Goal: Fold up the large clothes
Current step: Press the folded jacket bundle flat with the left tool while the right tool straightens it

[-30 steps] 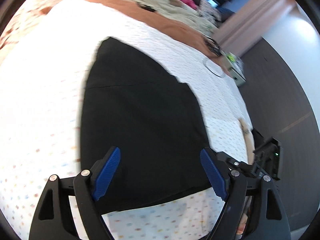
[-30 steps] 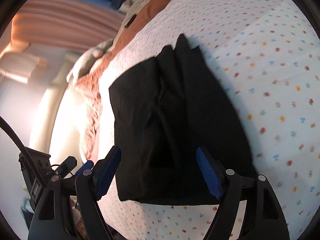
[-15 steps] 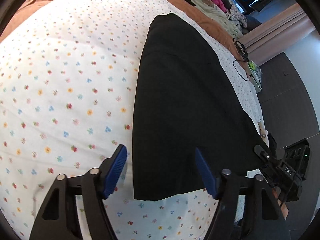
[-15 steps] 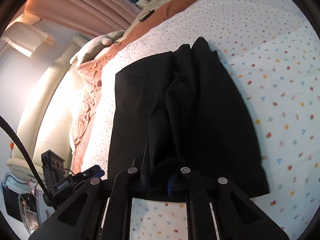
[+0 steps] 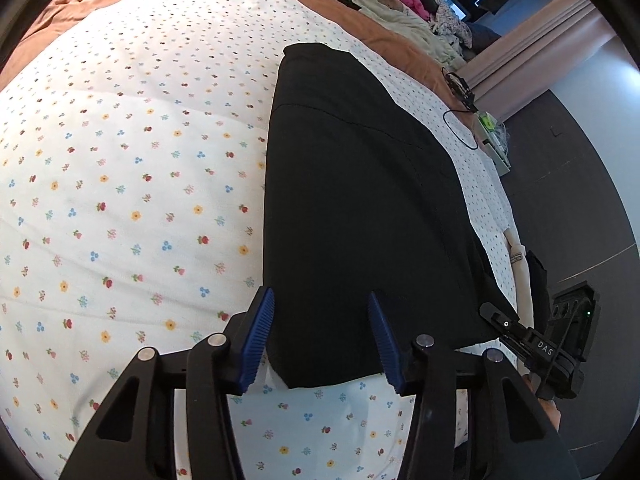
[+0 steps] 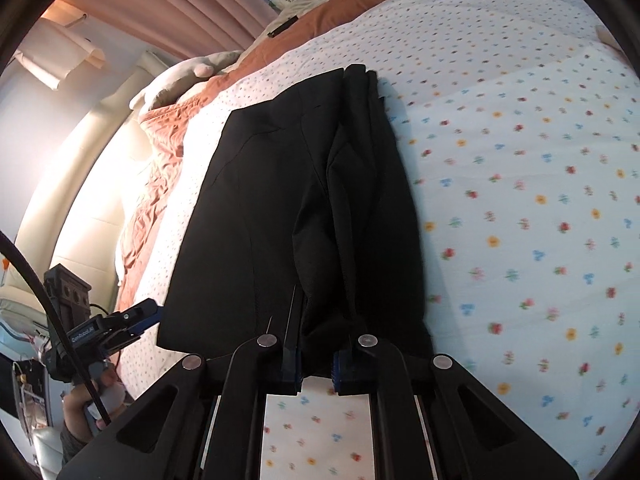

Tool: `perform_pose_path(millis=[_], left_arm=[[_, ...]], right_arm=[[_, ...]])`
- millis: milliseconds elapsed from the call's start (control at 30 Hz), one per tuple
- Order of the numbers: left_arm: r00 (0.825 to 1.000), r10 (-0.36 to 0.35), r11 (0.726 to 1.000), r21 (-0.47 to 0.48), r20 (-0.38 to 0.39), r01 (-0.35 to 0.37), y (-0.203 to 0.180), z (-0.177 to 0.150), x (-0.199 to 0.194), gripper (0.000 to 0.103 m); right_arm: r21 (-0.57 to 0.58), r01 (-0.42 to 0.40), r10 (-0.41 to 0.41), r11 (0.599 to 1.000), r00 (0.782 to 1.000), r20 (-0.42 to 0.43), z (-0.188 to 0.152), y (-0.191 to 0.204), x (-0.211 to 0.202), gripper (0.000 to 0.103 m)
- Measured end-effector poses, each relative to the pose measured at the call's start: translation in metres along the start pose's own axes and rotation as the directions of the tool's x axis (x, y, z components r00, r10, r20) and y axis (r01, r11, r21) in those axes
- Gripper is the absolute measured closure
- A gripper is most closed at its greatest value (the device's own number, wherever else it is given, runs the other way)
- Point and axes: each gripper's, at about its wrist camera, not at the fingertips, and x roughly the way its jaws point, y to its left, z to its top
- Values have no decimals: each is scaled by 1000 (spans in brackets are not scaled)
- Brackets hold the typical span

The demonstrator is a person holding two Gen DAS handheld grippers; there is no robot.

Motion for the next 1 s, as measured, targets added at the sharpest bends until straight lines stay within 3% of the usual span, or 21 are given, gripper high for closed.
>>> perform_pose_path(millis=[167,267,333,400,500,733,800,833,867,1000], left_arm=[[1000,18,1000,20,-17,-17,-12,-6,14,53],[998,58,997,43,-21,-57,-15,-9,19,53],[997,69,997,44,-23,-68,-15,-11,20,53],[997,77,996,51,-27,-75,-15,-10,20,53],[997,74,996,48,-37,-72,-14,-10,19,53],[1000,27,999,-18,-15,-27,-7,5,4,53],[999,34,999,-13,-4,-34,-8,11,-2,42],[999,33,999,-8,1,-33,-8,14,-4,29],[1000,29,1000,-1,6,-29,-9,17,-6,24],[999,34,999,6,7,-34,-8,31,-5,24]], right_arm=[[4,-1,1,1000,998,-55,-4,-14,-1,97],[76,-54,61,996,993,-101,-6,-30,3,92],[115,-68,80,991,991,-106,-4,-37,-4,82],[116,-50,59,992,995,-77,-1,-39,-19,56],[129,-77,83,989,996,-38,4,-41,-37,36],[129,-120,122,984,993,-4,15,-43,-48,26],[139,-105,107,985,994,-12,20,-50,-42,26],[146,-101,104,984,994,-16,21,-53,-37,26],[157,-104,109,982,994,-20,23,-57,-33,26],[193,-128,133,973,991,-16,35,-63,-17,26]])
